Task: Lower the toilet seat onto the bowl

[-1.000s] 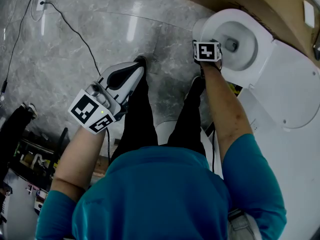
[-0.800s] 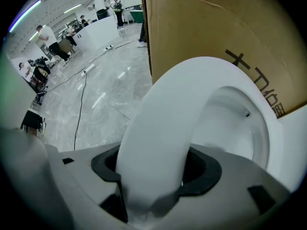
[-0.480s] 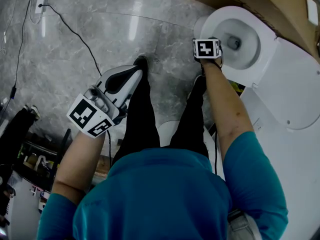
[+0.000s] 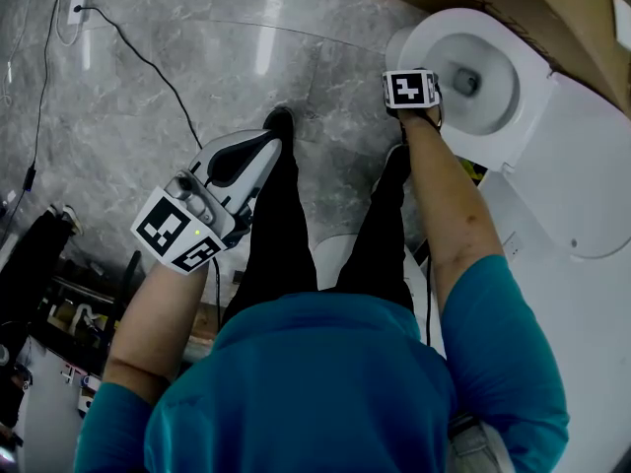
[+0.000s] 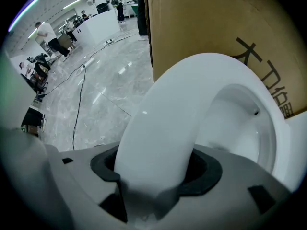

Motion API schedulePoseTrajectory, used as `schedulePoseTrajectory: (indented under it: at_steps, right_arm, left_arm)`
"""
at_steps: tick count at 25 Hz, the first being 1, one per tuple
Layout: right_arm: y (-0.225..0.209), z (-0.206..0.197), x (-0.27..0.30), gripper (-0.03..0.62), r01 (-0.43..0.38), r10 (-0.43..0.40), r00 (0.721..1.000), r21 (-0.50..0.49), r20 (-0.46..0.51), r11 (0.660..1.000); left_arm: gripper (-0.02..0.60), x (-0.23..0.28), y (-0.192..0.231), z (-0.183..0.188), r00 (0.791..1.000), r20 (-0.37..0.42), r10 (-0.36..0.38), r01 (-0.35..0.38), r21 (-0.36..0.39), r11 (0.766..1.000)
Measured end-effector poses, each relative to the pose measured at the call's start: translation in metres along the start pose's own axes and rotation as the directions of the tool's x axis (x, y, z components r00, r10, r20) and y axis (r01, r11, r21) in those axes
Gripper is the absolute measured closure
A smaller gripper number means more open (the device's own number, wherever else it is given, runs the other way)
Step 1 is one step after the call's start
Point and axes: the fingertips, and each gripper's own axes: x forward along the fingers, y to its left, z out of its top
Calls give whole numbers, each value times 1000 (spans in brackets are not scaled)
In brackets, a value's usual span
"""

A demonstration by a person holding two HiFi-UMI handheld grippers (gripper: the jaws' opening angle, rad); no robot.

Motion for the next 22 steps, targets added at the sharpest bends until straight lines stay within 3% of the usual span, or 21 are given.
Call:
schedulePoseTrajectory:
  at_steps: [6, 14, 22]
  right_arm:
    - [0, -6, 4, 284, -29, 29, 999, -3, -39, 1000]
    - [7, -13, 10, 267, -134, 135, 982, 14, -132, 991]
    - [5, -13, -2, 262, -149, 152, 986, 41, -69, 988]
  left_arm:
    - [577, 1, -2, -3, 1000, 1, -5, 5, -5, 1000]
    - [577, 2, -2, -4, 1000, 1, -6, 6, -9, 1000]
    - [577, 6, -14, 1, 1000, 4, -19, 19, 6, 1000]
